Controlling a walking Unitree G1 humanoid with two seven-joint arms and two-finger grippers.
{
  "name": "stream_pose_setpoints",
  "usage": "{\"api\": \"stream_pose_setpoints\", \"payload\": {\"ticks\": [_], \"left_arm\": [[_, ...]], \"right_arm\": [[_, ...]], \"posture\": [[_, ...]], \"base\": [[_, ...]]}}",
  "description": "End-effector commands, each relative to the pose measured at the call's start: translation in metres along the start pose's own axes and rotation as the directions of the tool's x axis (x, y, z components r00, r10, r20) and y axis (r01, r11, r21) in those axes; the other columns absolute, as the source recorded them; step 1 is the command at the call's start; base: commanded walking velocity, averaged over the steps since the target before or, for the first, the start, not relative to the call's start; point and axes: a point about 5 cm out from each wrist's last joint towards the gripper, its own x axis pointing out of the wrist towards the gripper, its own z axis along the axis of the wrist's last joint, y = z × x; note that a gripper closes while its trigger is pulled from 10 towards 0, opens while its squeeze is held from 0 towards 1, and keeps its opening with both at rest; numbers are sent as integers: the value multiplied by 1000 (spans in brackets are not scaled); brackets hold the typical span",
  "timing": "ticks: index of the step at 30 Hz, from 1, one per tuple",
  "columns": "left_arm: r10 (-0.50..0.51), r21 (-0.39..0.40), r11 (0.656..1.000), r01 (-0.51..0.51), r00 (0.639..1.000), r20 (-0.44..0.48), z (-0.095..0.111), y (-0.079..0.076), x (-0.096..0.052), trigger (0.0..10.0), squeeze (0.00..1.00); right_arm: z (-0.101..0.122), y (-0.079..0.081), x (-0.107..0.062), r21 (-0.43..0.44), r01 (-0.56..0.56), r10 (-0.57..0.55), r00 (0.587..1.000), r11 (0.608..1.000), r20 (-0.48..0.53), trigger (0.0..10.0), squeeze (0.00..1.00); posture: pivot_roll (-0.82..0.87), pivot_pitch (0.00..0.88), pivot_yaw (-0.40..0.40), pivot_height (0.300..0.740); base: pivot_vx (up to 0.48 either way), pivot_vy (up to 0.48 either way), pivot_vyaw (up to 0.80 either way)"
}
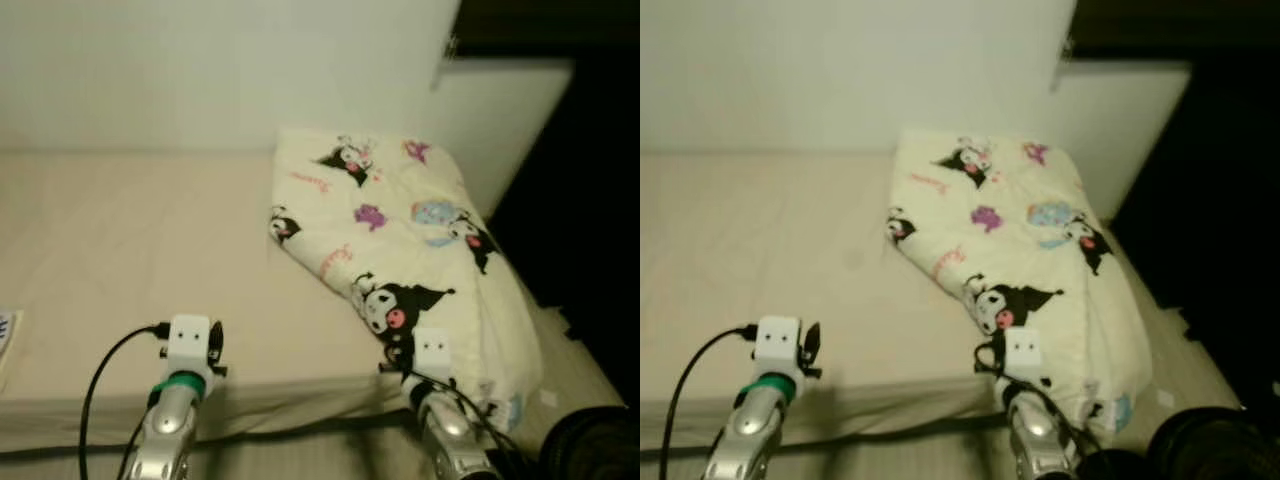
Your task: Clean up the room
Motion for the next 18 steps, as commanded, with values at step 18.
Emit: {"api": "stream_pose_setpoints", "payload": {"ticks": [18], "left_arm": [[26,-117,993,-33,998,-58,-9,7,-5,10000,0]], "right_arm": [[-5,-1,-1,2,3,-3,1000,1000,-26,10000,0]], "posture": [[12,0,79,740]], "base": [[0,108,0]]}}
